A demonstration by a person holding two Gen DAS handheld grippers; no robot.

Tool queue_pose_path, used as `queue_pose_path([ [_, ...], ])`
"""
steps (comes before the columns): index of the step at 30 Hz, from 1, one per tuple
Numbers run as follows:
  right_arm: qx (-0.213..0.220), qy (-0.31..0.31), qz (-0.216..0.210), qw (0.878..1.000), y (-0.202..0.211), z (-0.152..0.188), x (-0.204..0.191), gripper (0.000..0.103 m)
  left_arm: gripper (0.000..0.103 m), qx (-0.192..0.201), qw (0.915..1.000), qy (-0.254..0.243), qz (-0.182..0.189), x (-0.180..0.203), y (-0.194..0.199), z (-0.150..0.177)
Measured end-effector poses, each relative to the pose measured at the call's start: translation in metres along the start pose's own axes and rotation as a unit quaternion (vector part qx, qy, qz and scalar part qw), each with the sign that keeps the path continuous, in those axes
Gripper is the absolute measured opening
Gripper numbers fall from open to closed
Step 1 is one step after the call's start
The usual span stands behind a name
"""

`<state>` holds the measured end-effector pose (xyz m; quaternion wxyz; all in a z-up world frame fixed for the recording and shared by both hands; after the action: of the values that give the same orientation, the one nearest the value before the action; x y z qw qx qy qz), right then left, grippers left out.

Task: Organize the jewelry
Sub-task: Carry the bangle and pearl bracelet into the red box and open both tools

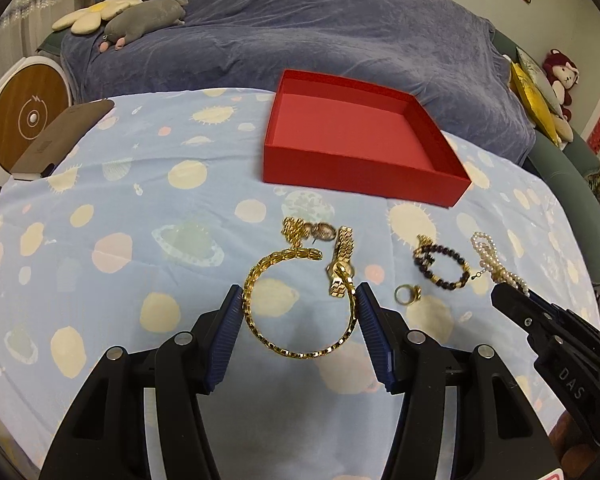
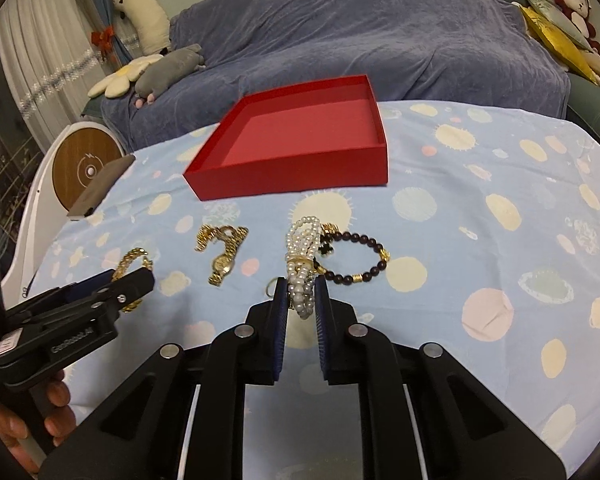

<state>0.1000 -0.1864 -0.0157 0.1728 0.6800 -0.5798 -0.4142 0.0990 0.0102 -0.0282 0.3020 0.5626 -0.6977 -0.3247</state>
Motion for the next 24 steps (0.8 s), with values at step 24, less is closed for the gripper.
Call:
queue_pose_path([
  [24,-0.030,-0.015,0.033,0.999,-0.196,-0.214,0.020,0.013,0.055,-0.021,0.9990,-0.039,-0.003,-0.007,-0.184,-0.225],
])
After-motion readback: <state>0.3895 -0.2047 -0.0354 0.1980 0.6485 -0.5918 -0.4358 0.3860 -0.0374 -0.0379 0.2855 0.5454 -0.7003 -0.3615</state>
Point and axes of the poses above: each gripper's, at about its wrist camera, not at the fingertips, and y roughly against the way its jaws point, x to its right, z to its underside, the point moved 2 cm from there along -y, roughly the way its jaws point, and after that the axes turned 10 degrees about -y, right-handed, at the moved point
